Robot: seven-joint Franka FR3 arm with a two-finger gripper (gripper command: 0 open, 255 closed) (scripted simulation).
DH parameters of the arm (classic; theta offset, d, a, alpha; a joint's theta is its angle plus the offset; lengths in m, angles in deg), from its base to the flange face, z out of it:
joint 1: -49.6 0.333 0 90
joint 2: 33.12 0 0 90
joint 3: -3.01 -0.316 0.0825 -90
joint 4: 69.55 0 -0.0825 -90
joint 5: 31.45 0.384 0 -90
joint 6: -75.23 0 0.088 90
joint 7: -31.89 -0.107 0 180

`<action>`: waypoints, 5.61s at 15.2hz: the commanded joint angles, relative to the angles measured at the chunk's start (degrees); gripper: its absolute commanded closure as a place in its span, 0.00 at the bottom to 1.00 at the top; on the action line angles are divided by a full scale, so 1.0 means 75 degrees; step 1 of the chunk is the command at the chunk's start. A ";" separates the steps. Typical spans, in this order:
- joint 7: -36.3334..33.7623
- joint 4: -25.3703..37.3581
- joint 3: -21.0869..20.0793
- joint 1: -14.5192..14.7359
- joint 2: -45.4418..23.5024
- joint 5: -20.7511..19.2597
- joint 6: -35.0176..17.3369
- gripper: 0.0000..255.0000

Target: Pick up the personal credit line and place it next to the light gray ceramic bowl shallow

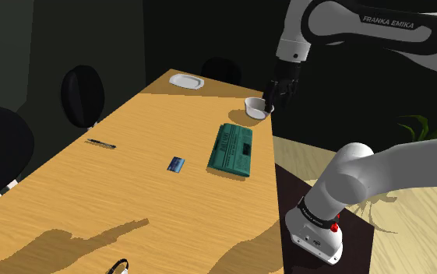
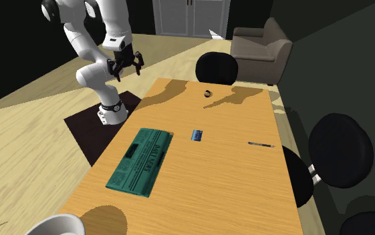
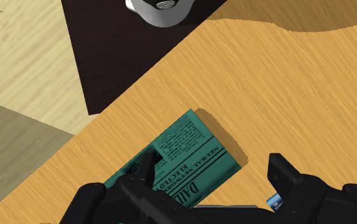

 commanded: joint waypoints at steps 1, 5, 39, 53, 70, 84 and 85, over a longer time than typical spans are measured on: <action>0.0000 0.0000 0.0000 0.0000 0.0000 0.0000 0.0000 0.00; -0.0893 -0.0070 -0.0337 -0.0004 -0.0873 0.0577 -0.0653 0.00; -0.5179 0.3543 -0.1320 0.0410 -0.9582 0.4050 -0.4764 0.00; -0.5127 0.3450 -0.1384 0.0497 -0.9756 0.4142 -0.5059 1.00; -0.5503 0.3425 -0.1363 0.0462 -0.9001 0.4023 -0.4404 1.00; -0.6043 0.3661 -0.1338 0.0401 -0.8118 0.3870 -0.3397 1.00; -0.6082 0.3690 -0.1336 0.0397 -0.8063 0.3860 -0.3322 1.00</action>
